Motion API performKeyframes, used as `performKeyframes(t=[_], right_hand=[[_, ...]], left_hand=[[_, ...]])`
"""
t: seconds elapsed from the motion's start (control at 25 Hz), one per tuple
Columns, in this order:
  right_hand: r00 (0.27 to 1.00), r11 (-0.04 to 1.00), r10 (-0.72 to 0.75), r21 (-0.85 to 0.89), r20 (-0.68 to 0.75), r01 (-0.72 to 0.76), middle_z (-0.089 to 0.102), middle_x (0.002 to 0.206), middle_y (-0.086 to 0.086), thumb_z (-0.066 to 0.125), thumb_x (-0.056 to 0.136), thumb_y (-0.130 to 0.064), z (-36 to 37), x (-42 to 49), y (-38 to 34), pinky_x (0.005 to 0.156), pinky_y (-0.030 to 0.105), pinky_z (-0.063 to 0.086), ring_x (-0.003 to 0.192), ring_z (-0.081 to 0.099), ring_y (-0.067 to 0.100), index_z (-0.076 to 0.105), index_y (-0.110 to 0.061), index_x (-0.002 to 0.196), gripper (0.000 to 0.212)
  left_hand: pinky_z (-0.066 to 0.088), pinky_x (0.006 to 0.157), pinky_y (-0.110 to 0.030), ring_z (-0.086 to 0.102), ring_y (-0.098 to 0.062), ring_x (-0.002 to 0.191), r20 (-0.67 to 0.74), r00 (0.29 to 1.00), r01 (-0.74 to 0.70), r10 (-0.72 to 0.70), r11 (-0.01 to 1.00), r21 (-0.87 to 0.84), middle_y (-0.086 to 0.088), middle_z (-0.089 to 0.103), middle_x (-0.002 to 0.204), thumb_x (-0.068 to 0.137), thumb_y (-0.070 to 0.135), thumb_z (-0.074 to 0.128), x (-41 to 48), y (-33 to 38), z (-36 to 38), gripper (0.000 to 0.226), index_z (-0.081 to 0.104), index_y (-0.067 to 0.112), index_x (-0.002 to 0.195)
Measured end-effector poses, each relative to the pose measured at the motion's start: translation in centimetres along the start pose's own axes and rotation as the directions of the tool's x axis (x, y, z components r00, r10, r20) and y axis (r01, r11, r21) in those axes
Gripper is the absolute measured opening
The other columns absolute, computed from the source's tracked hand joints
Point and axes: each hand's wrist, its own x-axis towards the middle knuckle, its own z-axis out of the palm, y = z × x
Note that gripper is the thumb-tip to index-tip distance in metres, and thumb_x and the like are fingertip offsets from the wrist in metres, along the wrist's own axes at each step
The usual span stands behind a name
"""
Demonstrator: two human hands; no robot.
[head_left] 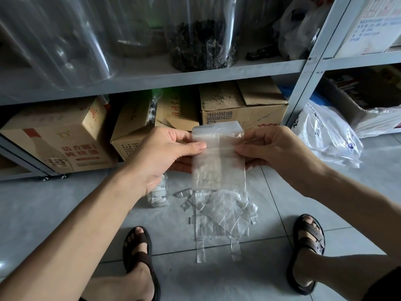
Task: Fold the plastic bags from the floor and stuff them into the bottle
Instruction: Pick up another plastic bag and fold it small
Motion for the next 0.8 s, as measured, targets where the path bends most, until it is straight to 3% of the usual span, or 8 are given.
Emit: performKeyframes(t=[0.16, 0.4, 0.64, 0.8], right_hand=[[1.000, 1.000, 0.002, 0.029, -0.009, -0.002, 0.072, 0.078, 0.011, 0.066, 0.084, 0.003, -0.34, 0.02, 0.20, 0.065, 0.022, 0.058, 0.067, 0.067, 0.015, 0.073, -0.001, 0.096, 0.014], [0.996, 0.973, 0.071, 0.218, 0.048, -0.080, 0.071, 0.073, 0.005, 0.067, 0.075, -0.006, -0.39, -0.10, -0.28, 0.058, 0.022, 0.057, 0.061, 0.066, 0.012, 0.076, -0.013, 0.079, 0.012], [0.989, 0.923, 0.118, 0.358, 0.085, -0.141, 0.072, 0.068, 0.004, 0.050, 0.092, 0.007, -0.18, 0.13, -0.55, 0.054, 0.021, 0.056, 0.059, 0.070, 0.012, 0.075, -0.015, 0.061, 0.045], [0.987, 0.914, 0.126, 0.375, 0.100, -0.155, 0.070, 0.067, 0.005, 0.048, 0.092, 0.005, -0.20, 0.14, -0.28, 0.055, 0.022, 0.056, 0.057, 0.068, 0.013, 0.073, -0.014, 0.060, 0.045]], left_hand=[[0.056, 0.048, -0.023, 0.068, -0.014, 0.055, 0.048, 0.999, 0.022, -0.022, 1.000, 0.001, -0.011, 0.073, 0.074, 0.077, 0.002, 0.072, 0.02, 0.07, -0.40, 0.006, 0.072, 0.006, 0.081], [0.059, 0.053, -0.024, 0.070, -0.012, 0.058, 0.085, 0.996, 0.020, -0.011, 0.994, -0.109, -0.008, 0.075, 0.074, 0.066, 0.004, 0.071, 0.02, 0.14, -0.57, 0.016, 0.074, 0.008, 0.081], [0.057, 0.049, -0.024, 0.071, -0.014, 0.058, 0.052, 0.998, 0.041, -0.032, 0.979, -0.201, -0.008, 0.076, 0.074, 0.081, -0.014, 0.058, -0.14, 0.36, -0.12, 0.029, 0.077, 0.007, 0.075], [0.056, 0.049, -0.022, 0.069, -0.013, 0.055, 0.087, 0.996, 0.041, -0.023, 0.976, -0.213, -0.007, 0.074, 0.069, 0.084, -0.013, 0.054, -0.09, 0.43, -0.17, 0.027, 0.074, 0.004, 0.076]])
